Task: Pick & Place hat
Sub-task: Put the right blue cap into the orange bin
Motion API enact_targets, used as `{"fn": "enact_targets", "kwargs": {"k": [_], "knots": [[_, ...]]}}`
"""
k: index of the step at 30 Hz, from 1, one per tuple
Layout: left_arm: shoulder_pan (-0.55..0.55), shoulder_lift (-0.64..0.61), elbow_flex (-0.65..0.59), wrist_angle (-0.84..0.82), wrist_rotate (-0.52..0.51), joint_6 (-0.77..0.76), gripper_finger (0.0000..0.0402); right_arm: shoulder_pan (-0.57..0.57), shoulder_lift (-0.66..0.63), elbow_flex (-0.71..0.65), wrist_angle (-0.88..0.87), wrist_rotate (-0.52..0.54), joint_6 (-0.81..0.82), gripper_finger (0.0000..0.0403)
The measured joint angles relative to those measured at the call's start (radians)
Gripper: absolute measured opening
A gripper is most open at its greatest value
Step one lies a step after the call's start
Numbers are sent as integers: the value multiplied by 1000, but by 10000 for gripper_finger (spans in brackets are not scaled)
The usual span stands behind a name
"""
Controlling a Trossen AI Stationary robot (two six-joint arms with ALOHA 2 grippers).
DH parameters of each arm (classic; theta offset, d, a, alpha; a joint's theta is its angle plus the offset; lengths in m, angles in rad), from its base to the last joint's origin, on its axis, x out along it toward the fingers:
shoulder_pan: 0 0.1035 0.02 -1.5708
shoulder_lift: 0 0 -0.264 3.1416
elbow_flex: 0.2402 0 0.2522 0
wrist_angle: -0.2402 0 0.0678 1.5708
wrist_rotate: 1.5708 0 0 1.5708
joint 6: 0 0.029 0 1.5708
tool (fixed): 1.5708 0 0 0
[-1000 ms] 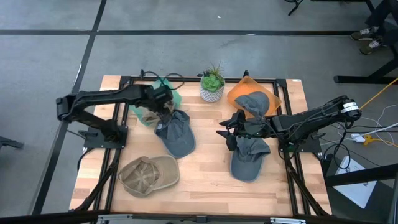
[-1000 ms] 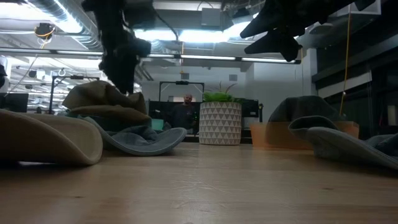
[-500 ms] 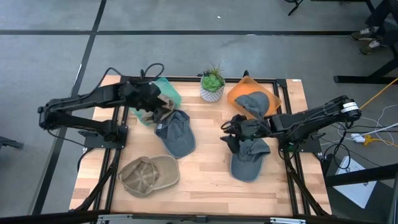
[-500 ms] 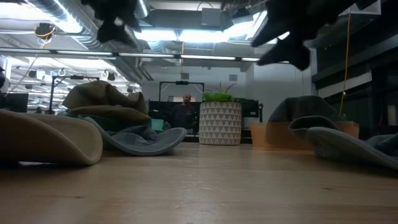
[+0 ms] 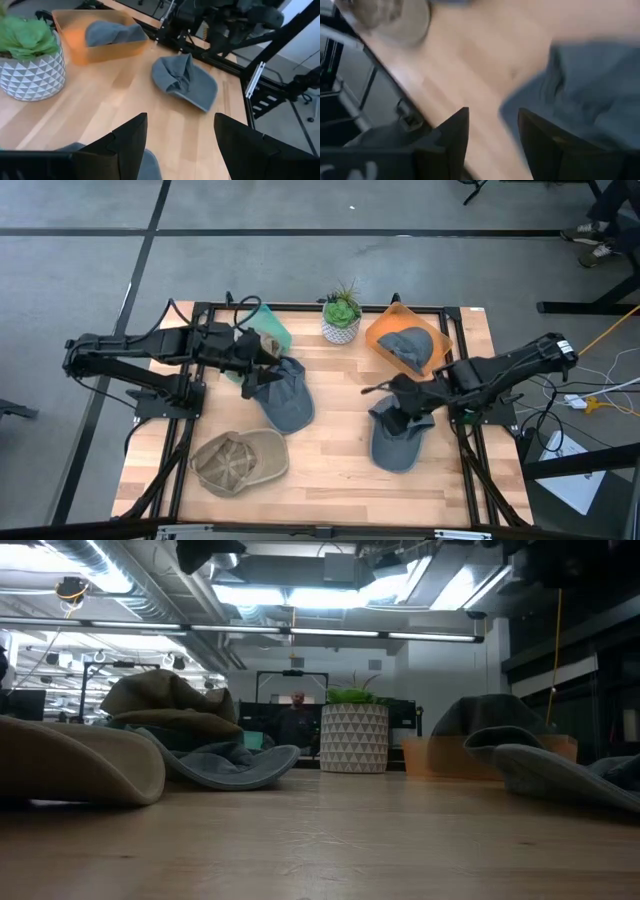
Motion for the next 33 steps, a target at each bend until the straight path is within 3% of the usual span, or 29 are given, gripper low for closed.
{"fn": "enact_targets", "kwargs": {"k": [6,11,15,22,33], "knots": [[-34,0,0,-6,-49,44,223,122,2,-45,-80,-112,306,159],[-35,0,0,-12,-49,69,223,205,4,-116,-134,-126,558,158],[-36,0,0,-31,-35,67,223,237,5,-203,-73,-144,727,159],[-36,0,0,-93,12,110,223,242,5,-357,141,-221,734,185],[-36,1,0,-123,12,194,223,212,5,-413,100,-125,784,181]]}}
